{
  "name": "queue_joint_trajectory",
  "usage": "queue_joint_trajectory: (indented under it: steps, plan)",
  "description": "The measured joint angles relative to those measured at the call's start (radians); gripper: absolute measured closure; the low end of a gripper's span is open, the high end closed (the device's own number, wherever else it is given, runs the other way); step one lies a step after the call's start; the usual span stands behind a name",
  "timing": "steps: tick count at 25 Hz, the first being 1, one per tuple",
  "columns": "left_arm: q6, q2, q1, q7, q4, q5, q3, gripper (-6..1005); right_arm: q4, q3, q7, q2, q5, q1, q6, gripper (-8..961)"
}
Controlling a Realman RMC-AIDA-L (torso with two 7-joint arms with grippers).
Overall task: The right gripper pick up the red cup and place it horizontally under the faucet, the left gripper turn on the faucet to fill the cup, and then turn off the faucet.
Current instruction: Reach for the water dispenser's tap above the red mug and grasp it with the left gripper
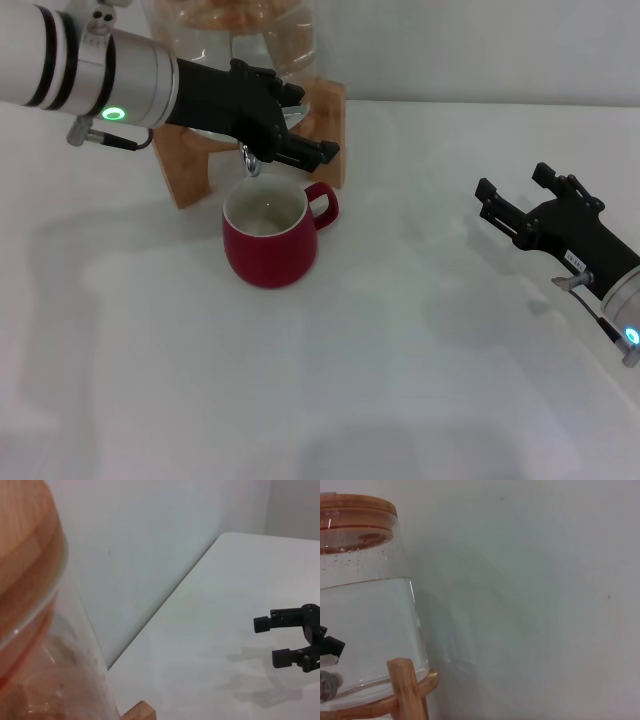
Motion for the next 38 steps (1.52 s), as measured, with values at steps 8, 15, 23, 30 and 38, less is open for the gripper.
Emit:
queue_joint_trajectory:
  steps: [8, 15, 23, 30, 38]
  plan:
    - [0.002, 0.000, 0.002, -0.003, 0.000, 0.012, 0.000, 109, 0.000, 0.001, 0.000, 0.000, 0.000, 0.000, 0.000, 80]
    - [0.007, 0.000, -0.002, -0.002, 0.000, 0.026, 0.000, 109, 0.000, 0.003, 0.000, 0.000, 0.000, 0.000, 0.000, 80]
    - [0.010, 0.000, -0.003, 0.001, 0.000, 0.026, 0.001, 109, 0.006, 0.005, 0.000, 0.000, -0.002, 0.000, 0.000, 80]
    - [0.010, 0.000, -0.005, 0.015, -0.008, 0.021, 0.004, 109, 0.006, 0.007, 0.000, 0.000, -0.005, 0.000, 0.000, 81]
    - [0.011, -0.001, -0.006, 0.034, -0.012, 0.017, 0.013, 109, 0.007, 0.008, 0.000, 0.000, -0.006, 0.001, 0.000, 81]
